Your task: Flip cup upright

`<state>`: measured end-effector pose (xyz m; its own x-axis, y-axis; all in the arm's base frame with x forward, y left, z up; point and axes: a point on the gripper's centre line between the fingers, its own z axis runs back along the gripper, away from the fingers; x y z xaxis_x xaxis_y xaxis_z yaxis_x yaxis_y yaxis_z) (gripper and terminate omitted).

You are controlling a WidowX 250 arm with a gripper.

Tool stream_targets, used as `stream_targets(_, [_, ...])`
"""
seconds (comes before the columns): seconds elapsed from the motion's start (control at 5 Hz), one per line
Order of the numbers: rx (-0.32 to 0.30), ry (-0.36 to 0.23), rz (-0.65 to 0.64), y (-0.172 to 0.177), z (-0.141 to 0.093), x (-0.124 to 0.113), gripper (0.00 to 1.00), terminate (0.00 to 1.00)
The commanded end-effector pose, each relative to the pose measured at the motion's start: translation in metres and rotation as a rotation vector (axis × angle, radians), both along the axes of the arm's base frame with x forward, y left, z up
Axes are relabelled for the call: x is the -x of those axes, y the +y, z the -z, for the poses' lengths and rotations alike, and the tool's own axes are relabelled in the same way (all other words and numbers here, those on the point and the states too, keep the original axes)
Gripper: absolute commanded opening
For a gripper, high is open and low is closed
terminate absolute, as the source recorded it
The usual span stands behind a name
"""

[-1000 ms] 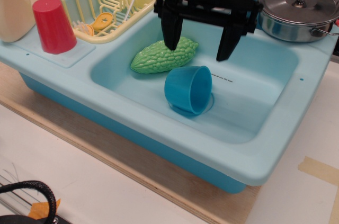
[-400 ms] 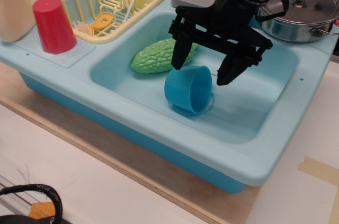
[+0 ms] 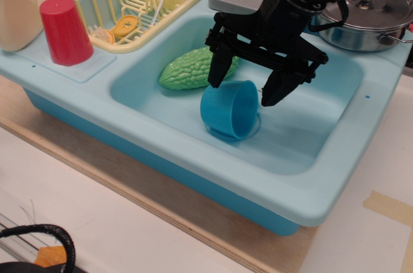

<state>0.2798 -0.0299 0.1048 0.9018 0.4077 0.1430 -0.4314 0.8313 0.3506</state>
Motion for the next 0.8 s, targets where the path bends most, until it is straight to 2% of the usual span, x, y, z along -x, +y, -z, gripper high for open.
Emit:
stream_targets(0.0, [0.030, -0.019, -0.050, 0.013, 0.002, 0.000, 1.00, 0.00])
stream_targets(0.2, [0.054, -0.022, -0.067, 0.021, 0.012, 0.003, 1.00, 0.00])
stream_targets(0.4, [0.058, -0.021, -0.087, 0.024, 0.018, 0.004, 0.00, 0.00])
stream_targets(0.6, [0.067, -0.028, -0.092, 0.024, 0.019, 0.004, 0.00, 0.00])
